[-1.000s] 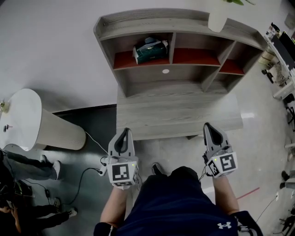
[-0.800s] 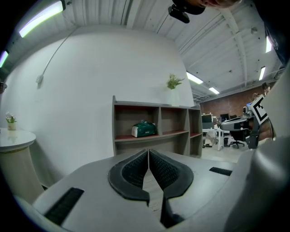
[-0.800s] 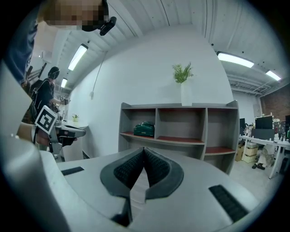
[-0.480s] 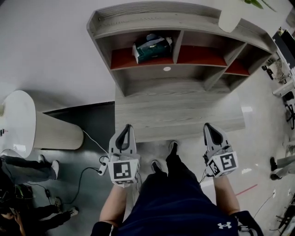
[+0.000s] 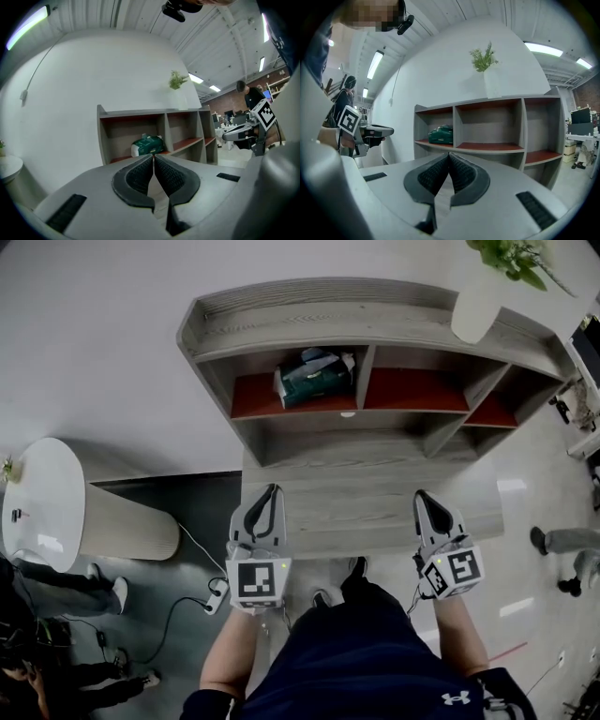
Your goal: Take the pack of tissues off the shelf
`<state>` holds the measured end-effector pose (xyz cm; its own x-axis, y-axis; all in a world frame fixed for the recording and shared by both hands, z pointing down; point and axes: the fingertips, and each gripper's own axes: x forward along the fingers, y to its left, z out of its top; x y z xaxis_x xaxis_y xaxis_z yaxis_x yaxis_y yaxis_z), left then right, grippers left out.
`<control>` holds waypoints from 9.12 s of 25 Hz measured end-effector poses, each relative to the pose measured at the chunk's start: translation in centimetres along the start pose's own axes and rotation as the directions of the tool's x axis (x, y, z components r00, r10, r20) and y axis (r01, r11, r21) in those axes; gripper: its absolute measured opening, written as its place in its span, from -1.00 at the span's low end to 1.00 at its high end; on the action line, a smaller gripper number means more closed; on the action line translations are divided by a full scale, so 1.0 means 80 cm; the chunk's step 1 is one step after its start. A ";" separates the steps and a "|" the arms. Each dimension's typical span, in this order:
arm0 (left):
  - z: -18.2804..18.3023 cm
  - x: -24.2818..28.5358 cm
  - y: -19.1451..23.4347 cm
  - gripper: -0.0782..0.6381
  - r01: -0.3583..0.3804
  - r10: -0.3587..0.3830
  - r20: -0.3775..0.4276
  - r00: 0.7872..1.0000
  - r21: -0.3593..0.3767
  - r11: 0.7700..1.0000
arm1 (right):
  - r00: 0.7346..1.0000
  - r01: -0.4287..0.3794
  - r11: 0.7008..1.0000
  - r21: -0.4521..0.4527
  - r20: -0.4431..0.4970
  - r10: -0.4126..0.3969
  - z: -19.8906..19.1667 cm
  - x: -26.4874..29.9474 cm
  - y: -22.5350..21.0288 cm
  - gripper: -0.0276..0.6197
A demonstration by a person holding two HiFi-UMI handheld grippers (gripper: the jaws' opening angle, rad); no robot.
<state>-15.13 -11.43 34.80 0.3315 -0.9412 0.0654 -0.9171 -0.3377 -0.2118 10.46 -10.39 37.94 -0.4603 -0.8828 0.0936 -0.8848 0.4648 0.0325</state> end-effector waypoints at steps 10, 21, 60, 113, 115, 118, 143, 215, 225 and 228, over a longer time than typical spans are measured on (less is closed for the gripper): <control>0.001 0.095 0.001 -0.71 0.006 0.002 -0.088 0.996 0.087 0.996 | 1.000 -0.010 1.000 0.026 -0.001 0.010 0.001 0.043 -0.065 -0.91; 0.046 0.189 0.010 -0.71 -0.006 0.022 -0.085 0.996 0.184 0.983 | 1.000 -0.018 0.998 0.066 -0.014 0.019 -0.011 0.070 -0.108 -0.91; -0.037 0.320 -0.009 -0.44 0.476 -0.054 -0.549 0.834 0.667 0.572 | 0.997 -0.006 0.987 0.160 -0.080 0.019 -0.053 0.093 -0.139 -0.91; -0.110 0.094 -0.053 -0.45 0.436 -0.094 -0.458 0.884 0.736 0.517 | 0.994 0.004 0.991 0.134 -0.105 0.010 -0.055 0.029 -0.015 -0.91; -0.119 0.096 -0.056 -0.45 0.437 -0.095 -0.459 0.883 0.735 0.518 | 0.995 0.001 0.991 0.134 -0.103 0.013 -0.055 0.032 -0.017 -0.91; -0.131 0.099 -0.059 -0.45 0.431 -0.087 -0.457 0.885 0.733 0.526 | 0.994 0.002 0.991 0.136 -0.109 0.014 -0.058 0.033 -0.020 -0.91; -0.255 0.168 -0.094 -0.45 0.471 -0.082 -0.505 0.859 0.719 0.511 | 0.984 0.013 0.988 0.153 -0.178 0.015 -0.093 0.051 -0.071 -0.91; -0.122 0.120 -0.056 -0.15 0.208 -0.187 -0.202 0.961 0.089 0.974 | 0.988 0.027 0.991 0.130 -0.153 -0.007 -0.078 0.061 -0.086 -0.91; -0.041 0.036 -0.013 -0.58 0.080 -0.082 -0.041 0.996 -0.053 0.995 | 0.997 0.019 0.996 0.082 -0.080 -0.012 -0.034 0.038 -0.045 -0.91; -0.031 0.019 0.003 -0.66 0.046 -0.048 -0.025 0.999 -0.068 0.997 | 0.999 0.015 0.998 0.067 -0.048 -0.012 -0.015 0.033 -0.035 -0.91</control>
<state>-15.41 -12.97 37.26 0.3696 -0.9238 0.0996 -0.9137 -0.3808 -0.1419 11.79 -13.94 39.27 -0.4456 -0.8840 0.1413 -0.8946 0.4457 -0.0326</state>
